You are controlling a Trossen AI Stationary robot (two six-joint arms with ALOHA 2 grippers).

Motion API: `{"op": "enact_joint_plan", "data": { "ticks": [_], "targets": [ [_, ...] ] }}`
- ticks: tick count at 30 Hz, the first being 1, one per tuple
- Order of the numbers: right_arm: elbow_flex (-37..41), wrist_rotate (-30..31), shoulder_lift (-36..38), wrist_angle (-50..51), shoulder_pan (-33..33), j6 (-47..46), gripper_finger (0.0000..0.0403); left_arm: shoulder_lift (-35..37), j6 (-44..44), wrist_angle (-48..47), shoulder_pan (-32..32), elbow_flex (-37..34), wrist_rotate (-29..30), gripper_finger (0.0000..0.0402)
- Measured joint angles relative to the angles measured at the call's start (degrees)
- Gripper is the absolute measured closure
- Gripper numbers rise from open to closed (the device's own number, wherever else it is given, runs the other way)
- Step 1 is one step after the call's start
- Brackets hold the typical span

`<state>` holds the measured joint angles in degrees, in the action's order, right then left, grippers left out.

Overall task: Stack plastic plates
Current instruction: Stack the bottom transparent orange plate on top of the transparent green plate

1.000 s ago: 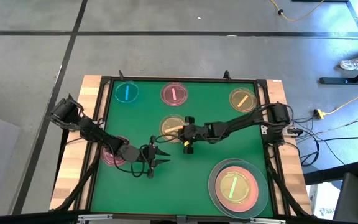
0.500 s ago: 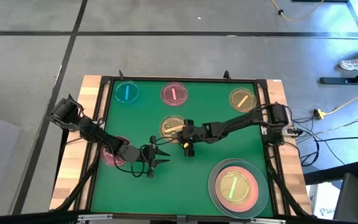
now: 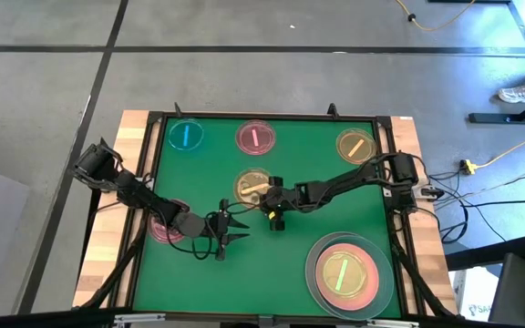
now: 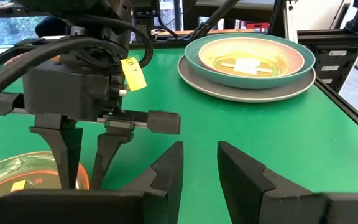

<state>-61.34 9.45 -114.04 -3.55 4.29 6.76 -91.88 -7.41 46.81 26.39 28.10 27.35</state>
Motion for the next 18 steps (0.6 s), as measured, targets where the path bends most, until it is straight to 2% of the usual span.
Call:
{"op": "enact_joint_plan", "data": {
  "ticks": [8,12,18],
  "targets": [
    [0.22,1.62,1.9,2.47,0.67,1.24,0.0393,0.0,0.01,-0.04,-0.02,0.0,0.0,0.031],
    [0.25,4.75,6.63,5.05,2.75,1.3,0.0397,0.0,0.01,-0.01,0.05,0.02,0.0,0.031],
    [0.22,5.33,16.52,13.15,6.76,-2.01,0.0399,0.0,-0.04,-0.01,0.05,0.02,0.0,0.031]
  ]
}}
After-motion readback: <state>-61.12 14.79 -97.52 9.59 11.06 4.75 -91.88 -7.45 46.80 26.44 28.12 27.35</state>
